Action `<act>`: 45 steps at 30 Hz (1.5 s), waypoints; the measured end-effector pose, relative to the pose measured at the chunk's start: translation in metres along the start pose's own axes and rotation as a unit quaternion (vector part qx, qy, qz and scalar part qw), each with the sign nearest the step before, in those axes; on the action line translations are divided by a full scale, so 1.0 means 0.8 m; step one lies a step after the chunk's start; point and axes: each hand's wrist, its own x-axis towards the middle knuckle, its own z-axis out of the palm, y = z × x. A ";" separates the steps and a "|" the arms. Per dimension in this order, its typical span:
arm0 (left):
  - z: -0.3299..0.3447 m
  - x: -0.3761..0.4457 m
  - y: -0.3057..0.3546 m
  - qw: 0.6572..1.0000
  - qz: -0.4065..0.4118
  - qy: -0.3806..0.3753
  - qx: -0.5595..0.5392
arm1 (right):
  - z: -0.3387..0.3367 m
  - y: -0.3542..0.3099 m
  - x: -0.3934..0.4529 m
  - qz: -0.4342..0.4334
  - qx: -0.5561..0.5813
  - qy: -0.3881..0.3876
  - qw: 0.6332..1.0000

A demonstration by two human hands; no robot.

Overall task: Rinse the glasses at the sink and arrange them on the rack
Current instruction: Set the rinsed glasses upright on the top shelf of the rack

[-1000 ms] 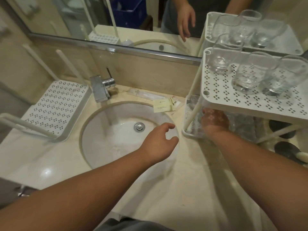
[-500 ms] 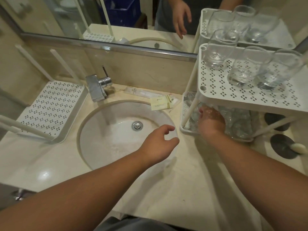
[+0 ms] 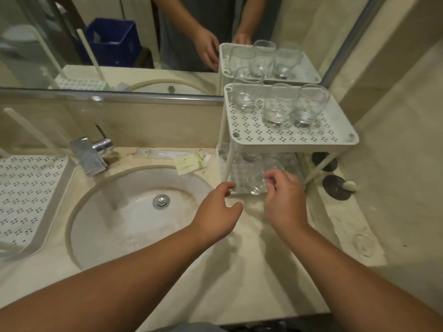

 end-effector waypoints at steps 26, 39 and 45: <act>-0.072 0.036 0.135 0.973 0.208 0.075 0.059 | -0.092 -0.100 0.092 -0.189 -0.040 0.083 0.978; -0.081 0.102 0.134 0.966 0.150 0.069 0.197 | -0.047 -0.096 0.143 -0.141 -0.089 -0.009 0.986; -0.076 0.108 0.131 0.967 0.137 0.063 0.206 | -0.043 -0.089 0.141 -0.135 -0.063 -0.009 0.989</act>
